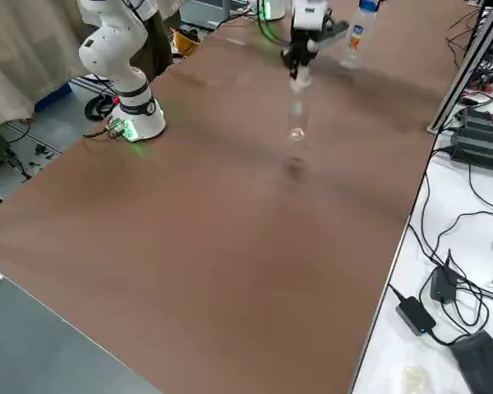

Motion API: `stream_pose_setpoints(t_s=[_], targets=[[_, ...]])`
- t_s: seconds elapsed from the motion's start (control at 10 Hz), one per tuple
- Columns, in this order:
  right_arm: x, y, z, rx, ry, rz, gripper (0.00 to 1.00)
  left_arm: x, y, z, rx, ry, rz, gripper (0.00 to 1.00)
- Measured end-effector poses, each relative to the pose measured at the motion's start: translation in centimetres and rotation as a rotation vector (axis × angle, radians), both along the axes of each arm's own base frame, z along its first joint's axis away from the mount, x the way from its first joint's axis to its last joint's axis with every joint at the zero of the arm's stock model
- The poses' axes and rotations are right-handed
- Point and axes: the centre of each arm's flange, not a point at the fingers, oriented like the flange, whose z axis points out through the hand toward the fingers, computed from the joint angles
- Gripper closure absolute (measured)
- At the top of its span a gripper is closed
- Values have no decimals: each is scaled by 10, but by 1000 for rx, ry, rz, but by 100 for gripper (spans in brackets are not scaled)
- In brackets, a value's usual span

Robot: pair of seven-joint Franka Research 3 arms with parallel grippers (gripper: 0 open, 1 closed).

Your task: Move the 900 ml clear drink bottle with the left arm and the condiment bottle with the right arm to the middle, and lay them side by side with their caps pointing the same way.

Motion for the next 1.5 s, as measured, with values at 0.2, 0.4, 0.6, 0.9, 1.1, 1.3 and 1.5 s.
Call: stream_pose_setpoints(t_s=[0.2,0.4,0.6,0.9,1.1,1.3,1.5], targets=[[-2,34,8,42,12,-182,67,5,-24,-18,72,26,13,30],[9,67,4,53,32,-372,67,11,-42,-19,122,24,21,30],[16,112,-10,48,56,-509,67,16,-41,-19,127,20,27,30],[24,174,-33,45,82,-634,67,23,-40,-7,110,1,39,30],[28,203,-44,48,90,-677,67,24,-44,4,94,-6,41,30],[25,221,-50,44,95,-687,67,19,-52,4,93,-3,29,30],[17,234,-52,36,94,-685,67,16,-58,1,95,2,26,30]])
